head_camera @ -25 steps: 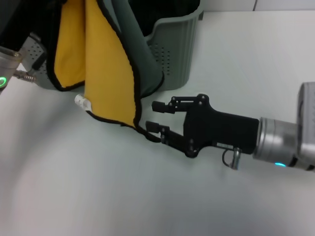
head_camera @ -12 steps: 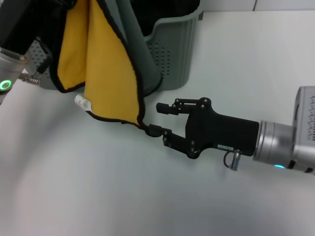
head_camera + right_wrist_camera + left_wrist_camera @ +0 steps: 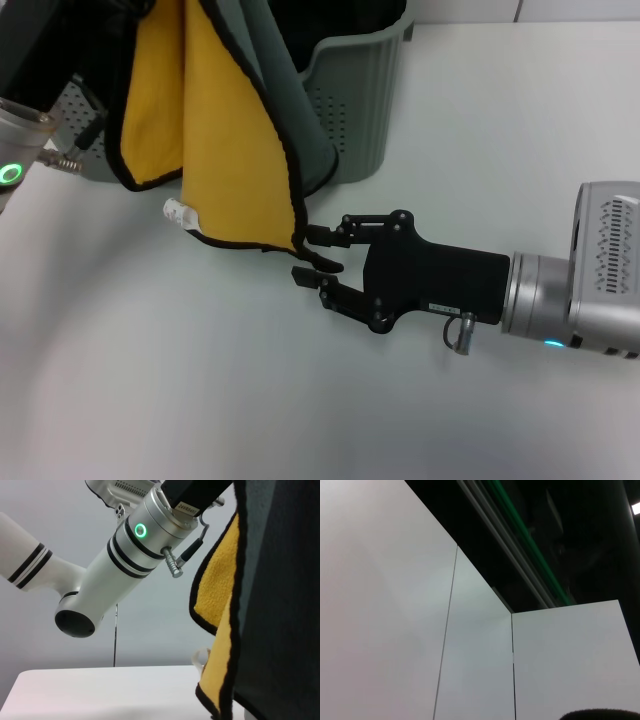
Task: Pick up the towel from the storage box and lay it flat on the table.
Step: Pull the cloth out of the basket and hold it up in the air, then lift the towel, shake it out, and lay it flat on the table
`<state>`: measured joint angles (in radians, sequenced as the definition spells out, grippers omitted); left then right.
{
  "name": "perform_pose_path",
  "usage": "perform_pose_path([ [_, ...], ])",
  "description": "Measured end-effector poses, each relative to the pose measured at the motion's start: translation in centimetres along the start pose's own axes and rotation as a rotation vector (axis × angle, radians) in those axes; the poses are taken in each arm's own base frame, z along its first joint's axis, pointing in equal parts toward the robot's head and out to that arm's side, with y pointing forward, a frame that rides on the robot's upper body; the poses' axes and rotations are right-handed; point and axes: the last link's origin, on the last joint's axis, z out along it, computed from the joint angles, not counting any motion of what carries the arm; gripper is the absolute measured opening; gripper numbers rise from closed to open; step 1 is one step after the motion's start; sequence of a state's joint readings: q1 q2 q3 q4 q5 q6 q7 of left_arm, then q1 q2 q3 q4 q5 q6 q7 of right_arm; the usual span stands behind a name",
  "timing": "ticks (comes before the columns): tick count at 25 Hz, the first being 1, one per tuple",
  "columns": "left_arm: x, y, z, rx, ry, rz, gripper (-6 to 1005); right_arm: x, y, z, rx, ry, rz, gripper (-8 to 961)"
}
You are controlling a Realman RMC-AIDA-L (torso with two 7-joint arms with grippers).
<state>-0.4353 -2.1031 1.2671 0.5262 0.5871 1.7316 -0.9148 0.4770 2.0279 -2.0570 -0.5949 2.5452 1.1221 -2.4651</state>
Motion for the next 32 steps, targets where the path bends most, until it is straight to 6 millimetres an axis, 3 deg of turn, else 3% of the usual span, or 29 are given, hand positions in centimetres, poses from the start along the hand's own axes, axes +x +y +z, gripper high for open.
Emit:
perform_pose_path([
  [5, 0.0, 0.0, 0.0, -0.001, 0.002, -0.002, 40, 0.0, -0.1, -0.2, 0.009, -0.005, 0.013, 384],
  [14, 0.2, 0.3, -0.5, -0.005, 0.009, -0.004, 41, 0.0, -0.7, -0.3, 0.054, -0.012, 0.041, 52],
  [19, 0.0, 0.4, -1.1, 0.004, -0.012, -0.011, 42, -0.2, -0.8, 0.0, 0.047, -0.006, 0.041, 29],
  [27, -1.6, 0.2, -6.2, 0.190, -0.126, -0.038, 43, -4.4, -2.5, -1.6, 0.090, -0.150, -0.060, 3],
  [28, -2.6, 0.2, -7.9, 0.257, -0.192, -0.037, 43, -5.1, -2.8, -1.9, 0.101, -0.165, -0.080, 3],
  [32, -4.9, 1.0, -9.8, 0.303, -0.325, -0.031, 84, -8.0, -3.8, -3.1, 0.139, -0.210, -0.157, 5],
])
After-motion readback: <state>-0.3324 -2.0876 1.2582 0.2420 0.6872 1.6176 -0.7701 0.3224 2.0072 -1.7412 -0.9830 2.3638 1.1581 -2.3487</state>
